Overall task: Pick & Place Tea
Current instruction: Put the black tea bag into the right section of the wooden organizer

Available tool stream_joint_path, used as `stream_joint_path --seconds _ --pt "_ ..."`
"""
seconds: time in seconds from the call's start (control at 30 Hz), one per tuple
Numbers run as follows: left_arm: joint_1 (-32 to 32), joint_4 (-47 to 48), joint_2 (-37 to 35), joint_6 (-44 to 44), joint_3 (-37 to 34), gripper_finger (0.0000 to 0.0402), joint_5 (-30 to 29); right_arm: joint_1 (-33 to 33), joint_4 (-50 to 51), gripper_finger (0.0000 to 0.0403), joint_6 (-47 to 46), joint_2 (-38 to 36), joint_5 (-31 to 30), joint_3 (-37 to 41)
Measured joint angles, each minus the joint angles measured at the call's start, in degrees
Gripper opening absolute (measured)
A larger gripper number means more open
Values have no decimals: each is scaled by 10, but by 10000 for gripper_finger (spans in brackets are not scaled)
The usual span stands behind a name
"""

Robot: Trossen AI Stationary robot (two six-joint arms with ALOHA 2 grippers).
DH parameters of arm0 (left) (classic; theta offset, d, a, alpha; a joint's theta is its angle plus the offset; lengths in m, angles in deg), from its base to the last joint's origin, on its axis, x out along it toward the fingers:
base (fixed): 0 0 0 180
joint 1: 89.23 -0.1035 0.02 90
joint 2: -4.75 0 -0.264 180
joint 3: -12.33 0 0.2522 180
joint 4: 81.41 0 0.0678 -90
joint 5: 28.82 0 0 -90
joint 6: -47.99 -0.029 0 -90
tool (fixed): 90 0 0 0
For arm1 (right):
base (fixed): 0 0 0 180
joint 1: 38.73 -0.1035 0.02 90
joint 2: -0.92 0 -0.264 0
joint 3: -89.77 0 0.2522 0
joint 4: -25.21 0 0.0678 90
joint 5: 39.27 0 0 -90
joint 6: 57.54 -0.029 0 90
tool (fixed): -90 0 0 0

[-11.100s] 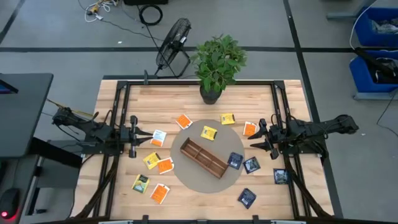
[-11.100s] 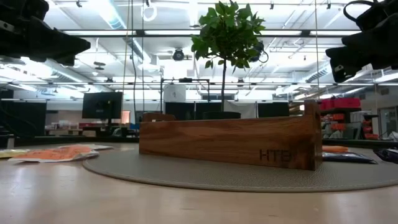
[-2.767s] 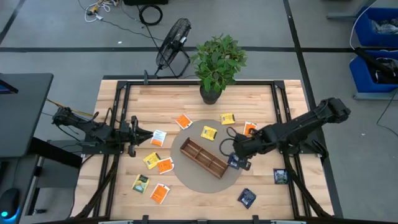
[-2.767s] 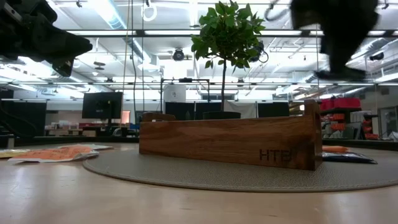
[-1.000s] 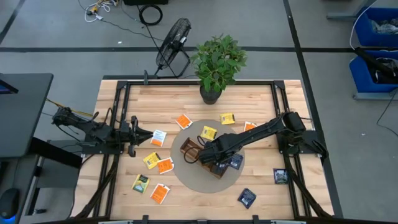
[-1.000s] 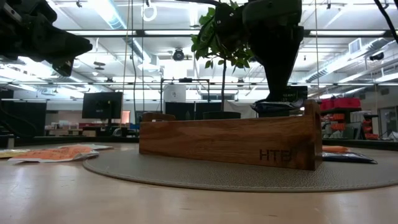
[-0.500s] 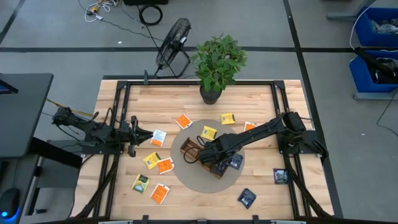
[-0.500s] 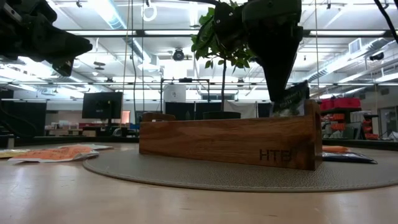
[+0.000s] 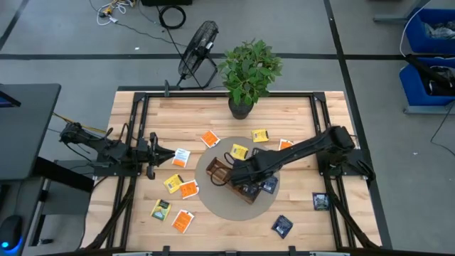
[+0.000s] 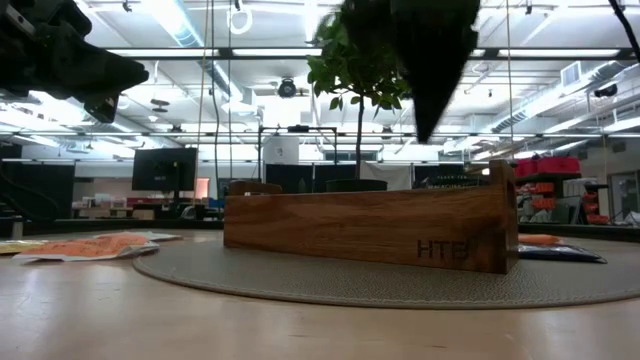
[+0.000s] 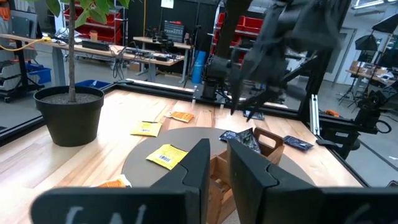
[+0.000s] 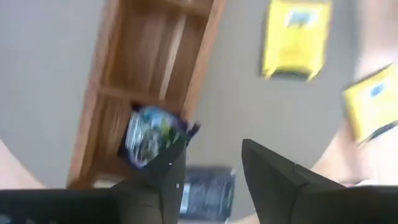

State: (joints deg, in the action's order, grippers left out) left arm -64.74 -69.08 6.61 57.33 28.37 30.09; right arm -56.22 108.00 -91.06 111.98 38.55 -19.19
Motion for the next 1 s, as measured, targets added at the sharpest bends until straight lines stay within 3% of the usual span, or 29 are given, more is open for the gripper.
stream_joint_path --seconds 0.47,1.0 --pt "0 2 0 5 0 58 0 -112 -64 165 -106 -91 -107 36" --pt "0 7 0 5 0 58 0 -244 -398 165 -307 -281 -137 373"
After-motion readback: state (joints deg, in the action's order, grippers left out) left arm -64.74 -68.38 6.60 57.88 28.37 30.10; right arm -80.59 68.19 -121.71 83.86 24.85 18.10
